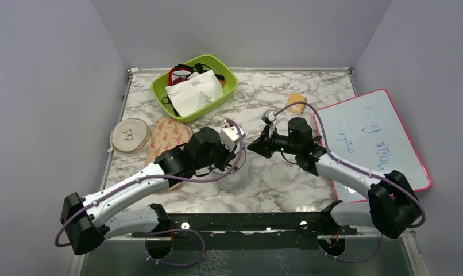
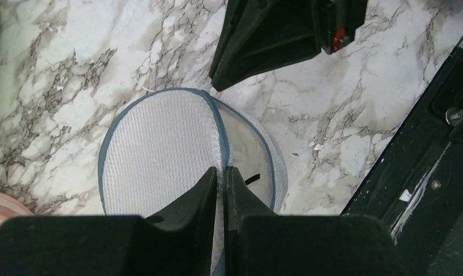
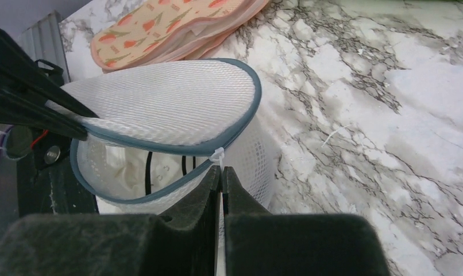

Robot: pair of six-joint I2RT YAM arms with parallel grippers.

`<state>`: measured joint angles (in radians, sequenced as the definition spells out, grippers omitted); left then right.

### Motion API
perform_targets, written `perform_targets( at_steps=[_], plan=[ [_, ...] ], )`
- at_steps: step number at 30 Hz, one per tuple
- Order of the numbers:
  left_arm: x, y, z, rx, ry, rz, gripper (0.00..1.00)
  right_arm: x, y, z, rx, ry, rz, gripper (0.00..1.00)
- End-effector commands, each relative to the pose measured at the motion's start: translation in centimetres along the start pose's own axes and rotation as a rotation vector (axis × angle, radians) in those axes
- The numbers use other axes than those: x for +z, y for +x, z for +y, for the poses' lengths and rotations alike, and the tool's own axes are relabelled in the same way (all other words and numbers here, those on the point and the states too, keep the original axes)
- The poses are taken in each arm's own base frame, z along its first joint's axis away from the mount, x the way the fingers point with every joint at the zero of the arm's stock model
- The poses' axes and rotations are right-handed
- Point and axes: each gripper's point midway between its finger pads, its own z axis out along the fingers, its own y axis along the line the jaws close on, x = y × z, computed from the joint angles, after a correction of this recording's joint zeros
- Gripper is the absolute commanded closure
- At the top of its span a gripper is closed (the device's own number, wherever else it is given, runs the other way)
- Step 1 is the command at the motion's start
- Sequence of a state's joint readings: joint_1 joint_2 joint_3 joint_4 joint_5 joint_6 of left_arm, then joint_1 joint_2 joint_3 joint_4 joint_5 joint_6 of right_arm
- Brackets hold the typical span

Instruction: Unzip the laundry bag and remove the bra

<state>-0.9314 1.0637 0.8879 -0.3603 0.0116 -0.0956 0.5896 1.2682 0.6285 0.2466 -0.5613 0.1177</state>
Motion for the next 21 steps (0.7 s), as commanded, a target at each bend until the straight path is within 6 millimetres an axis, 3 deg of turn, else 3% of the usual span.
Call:
perform_targets(
  at_steps=[1, 7, 11, 17, 21],
  plan=[
    [-1.2, -2.5, -0.8, 0.077, 0.056, -0.123, 1.00, -0.1, -0.8, -2.8, 0.050, 0.088, -0.044, 0.99],
    [-2.3, -3.4, -0.8, 0.082, 0.047, -0.181, 1.00, 0.1, -0.9, -3.7, 0.064, 0.064, -0.042, 0.99],
    [-2.3, -3.0, 0.0, 0.047, 0.004, -0.172, 1.00, 0.1, -1.3, -2.2, 0.000, -0.029, -0.053, 0.99],
    [-1.4, -0.9, 1.1, -0.013, -0.070, -0.067, 1.00, -0.5, -1.3, -0.7, -0.029, -0.097, -0.055, 0.99],
    [-0.7, -0.2, 1.0, -0.027, -0.068, -0.019, 0.82, -0.8, -1.0, -0.1, -0.030, -0.126, -0.043, 0.99]
  ],
)
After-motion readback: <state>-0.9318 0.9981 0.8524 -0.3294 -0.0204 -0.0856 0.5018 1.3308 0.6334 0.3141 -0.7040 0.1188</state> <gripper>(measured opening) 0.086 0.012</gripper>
